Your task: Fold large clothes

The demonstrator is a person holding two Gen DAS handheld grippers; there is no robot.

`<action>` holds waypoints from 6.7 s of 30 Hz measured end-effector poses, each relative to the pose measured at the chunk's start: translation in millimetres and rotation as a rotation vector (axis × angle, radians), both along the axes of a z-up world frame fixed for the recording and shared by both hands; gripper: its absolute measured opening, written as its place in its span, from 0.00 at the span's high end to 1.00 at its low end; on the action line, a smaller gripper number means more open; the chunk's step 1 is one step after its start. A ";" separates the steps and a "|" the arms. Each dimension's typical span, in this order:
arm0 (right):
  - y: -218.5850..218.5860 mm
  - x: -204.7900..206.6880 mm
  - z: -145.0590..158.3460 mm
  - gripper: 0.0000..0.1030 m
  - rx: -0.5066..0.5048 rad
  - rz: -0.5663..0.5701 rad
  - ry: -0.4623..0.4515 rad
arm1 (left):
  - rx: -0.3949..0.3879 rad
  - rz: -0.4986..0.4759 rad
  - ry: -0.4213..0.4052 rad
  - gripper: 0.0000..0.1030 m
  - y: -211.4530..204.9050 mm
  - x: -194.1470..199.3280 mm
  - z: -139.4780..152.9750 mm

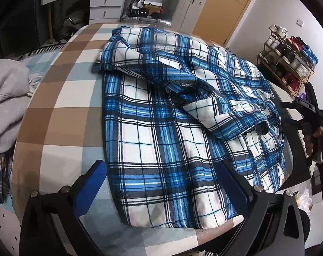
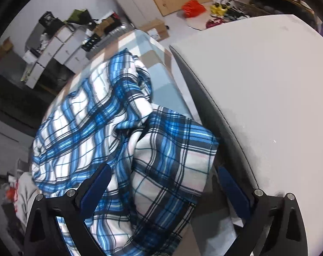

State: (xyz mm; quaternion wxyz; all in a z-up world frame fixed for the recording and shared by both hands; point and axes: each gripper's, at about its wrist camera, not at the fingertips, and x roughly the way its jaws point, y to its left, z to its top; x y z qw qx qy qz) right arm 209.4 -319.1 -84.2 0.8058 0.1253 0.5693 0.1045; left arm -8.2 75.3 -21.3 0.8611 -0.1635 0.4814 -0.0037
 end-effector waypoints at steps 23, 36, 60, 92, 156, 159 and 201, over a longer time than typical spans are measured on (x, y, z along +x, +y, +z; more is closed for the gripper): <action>13.8 20.2 -14.2 0.45 -0.186 -0.211 0.126 | -0.084 -0.049 -0.040 0.03 -5.5 -3.8 11.3; 7.3 19.6 -15.9 0.95 -0.128 -0.229 0.044 | -0.119 -0.067 -0.070 0.03 -5.5 -9.2 18.8; -63.9 -99.9 -1.7 0.96 0.327 -0.344 -0.096 | -0.041 0.042 0.041 0.03 24.4 -3.9 -2.3; -43.3 -129.3 -24.0 0.03 0.354 -0.117 -0.024 | -0.152 0.037 0.179 0.99 31.2 -3.7 -25.2; 31.8 97.6 43.1 0.96 0.619 -0.382 0.084 | -0.854 0.417 0.243 1.00 140.0 207.3 -22.0; 33.2 128.8 18.7 0.95 0.562 -0.404 0.145 | -0.886 0.453 0.314 0.85 153.0 222.1 -48.4; 20.9 -29.0 36.6 0.00 0.181 0.282 0.263 | -0.481 -0.259 0.232 0.25 -45.8 114.5 -14.1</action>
